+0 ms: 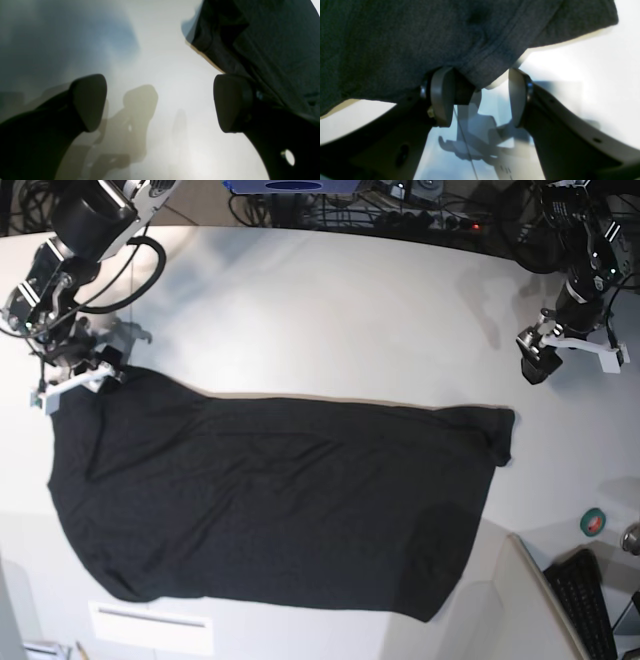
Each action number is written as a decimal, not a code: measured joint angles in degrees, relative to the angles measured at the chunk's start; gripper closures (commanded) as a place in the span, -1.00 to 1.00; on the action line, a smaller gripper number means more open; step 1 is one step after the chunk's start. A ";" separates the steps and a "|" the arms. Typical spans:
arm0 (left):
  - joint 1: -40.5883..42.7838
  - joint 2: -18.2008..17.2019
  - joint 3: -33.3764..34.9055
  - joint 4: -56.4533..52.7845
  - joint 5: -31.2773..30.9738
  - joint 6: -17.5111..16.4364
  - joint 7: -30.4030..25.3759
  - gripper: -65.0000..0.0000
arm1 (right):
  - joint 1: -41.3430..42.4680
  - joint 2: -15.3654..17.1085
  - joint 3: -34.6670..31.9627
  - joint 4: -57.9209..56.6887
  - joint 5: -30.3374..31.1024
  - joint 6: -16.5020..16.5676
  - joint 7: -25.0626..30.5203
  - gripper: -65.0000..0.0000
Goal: Layout the t-shirt on the table in an organized manner, then fold the t-shirt properly
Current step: 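Release the shirt and raise both grippers, then lower both grippers and grasp the shirt edge corners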
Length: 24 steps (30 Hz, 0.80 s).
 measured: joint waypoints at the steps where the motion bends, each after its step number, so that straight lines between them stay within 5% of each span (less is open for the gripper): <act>1: -0.02 -0.04 0.00 0.00 0.00 0.00 0.00 -1.00 | -0.02 -0.02 -0.02 0.17 -0.02 0.02 -0.24 0.25; 7: -0.04 0.15 0.02 0.00 0.00 -0.02 0.02 -1.00 | -2.49 -0.66 -0.61 2.73 4.70 0.20 -3.34 1.00; 17: -0.28 0.15 0.35 0.00 0.00 -0.02 0.02 -1.00 | 1.60 -0.28 -0.61 7.63 4.96 0.17 -9.22 1.00; 24: -0.31 0.28 0.50 -0.28 -0.02 -0.02 0.02 -1.00 | 10.27 5.99 -5.18 2.60 4.76 -0.31 -9.05 1.00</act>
